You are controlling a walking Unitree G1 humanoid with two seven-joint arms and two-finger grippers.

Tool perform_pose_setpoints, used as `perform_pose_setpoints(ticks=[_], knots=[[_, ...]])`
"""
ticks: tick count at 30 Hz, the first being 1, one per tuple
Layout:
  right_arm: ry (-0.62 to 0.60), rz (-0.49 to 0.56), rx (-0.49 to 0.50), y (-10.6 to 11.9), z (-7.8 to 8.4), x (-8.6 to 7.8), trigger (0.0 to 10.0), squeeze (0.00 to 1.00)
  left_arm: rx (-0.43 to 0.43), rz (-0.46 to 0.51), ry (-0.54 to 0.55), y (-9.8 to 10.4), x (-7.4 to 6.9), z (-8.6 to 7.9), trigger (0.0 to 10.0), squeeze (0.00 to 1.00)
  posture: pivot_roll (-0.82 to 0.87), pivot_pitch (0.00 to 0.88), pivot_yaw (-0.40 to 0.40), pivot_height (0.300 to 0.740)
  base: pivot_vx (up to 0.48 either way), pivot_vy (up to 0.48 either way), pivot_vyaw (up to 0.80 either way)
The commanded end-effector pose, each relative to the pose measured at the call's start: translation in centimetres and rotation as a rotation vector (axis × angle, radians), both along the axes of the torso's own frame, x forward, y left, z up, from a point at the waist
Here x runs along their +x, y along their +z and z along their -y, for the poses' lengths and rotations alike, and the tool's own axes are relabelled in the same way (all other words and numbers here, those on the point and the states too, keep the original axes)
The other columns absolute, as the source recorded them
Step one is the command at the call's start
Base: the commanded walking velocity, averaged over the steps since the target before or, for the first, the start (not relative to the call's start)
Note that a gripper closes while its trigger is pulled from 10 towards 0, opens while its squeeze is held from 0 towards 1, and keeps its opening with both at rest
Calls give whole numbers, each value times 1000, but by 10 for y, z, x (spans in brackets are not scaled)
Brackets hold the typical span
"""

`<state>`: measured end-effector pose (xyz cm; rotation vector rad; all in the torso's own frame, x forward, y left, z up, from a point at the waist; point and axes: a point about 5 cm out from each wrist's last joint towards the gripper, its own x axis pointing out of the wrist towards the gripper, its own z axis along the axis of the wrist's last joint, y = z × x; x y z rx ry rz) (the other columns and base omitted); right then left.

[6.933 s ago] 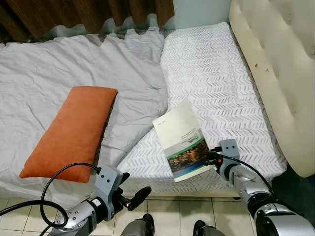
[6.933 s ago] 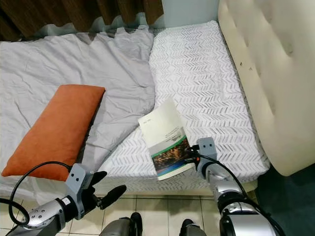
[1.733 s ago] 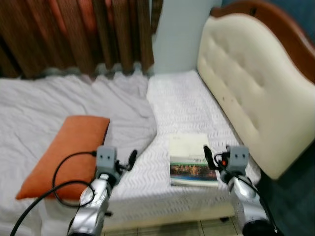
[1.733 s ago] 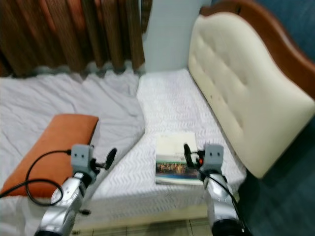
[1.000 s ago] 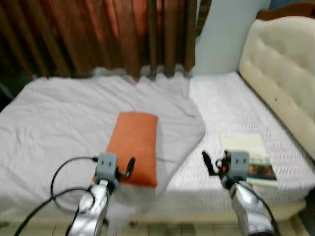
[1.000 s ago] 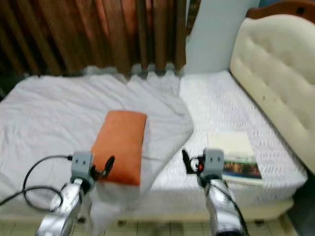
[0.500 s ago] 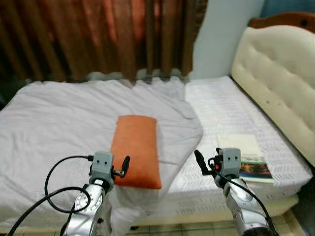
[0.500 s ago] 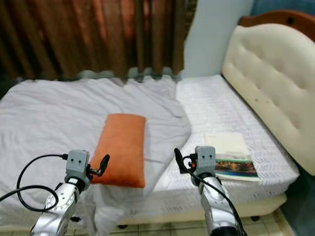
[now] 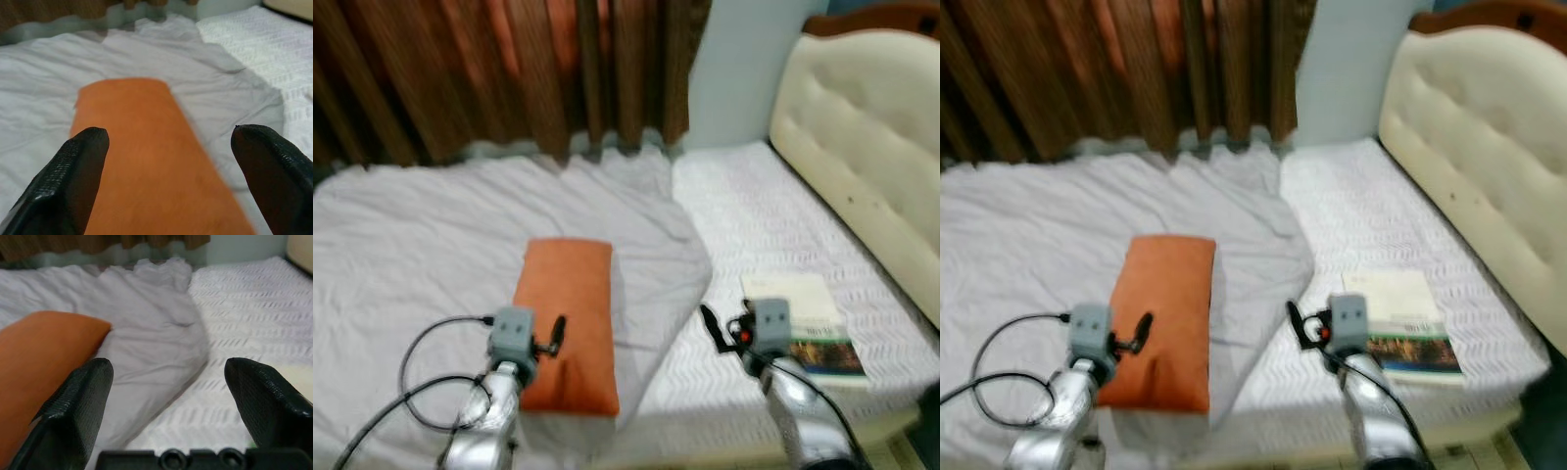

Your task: Clean up the room

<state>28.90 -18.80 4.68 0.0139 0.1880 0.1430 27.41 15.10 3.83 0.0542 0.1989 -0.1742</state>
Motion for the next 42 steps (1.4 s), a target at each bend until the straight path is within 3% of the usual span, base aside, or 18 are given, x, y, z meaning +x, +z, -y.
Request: perform_pose_setpoints(ticks=[1, 7, 14, 18, 23, 32, 42], knots=[[23, 20, 21, 6, -11, 5, 10000, 0, 16, 15, 40, 4, 2, -14, 10000, 0, -26, 0, 23, 740, 458, 0, 0], [48, 14, 21, 7, -15, 8, 10000, 0, -14, -3, 93, 2, 4, -18, 10000, 0, -20, 0, 19, 740, 160, 0, 0], [58, 7, 21, 6, -17, 8, 10000, 0, -12, 13, 85, 6, 5, -18, 10000, 0, -16, 0, 16, 740, 0, 0, 0], [61, 4, 21, 6, -17, 9, 10000, 0, -24, 6, 81, 6, 6, -18, 10000, 0, -14, 0, 16, 740, 0, 480, 0], [64, 1, 20, 6, -17, 9, 10000, 0, 11, 8, 88, 7, 9, -19, 10000, 0, -13, 0, 16, 740, 0, 396, 0], [67, 5, 22, 7, -18, 10, 10000, 0, 25, 12, 96, 8, 11, -20, 10000, 0, -17, 0, 15, 740, 0, 0, 0], [72, -4, 25, 5, -18, 10, 10000, 0, 30, 37, 88, 12, 12, -20, 10000, 0, -13, 0, 14, 740, 457, 0, 0]])
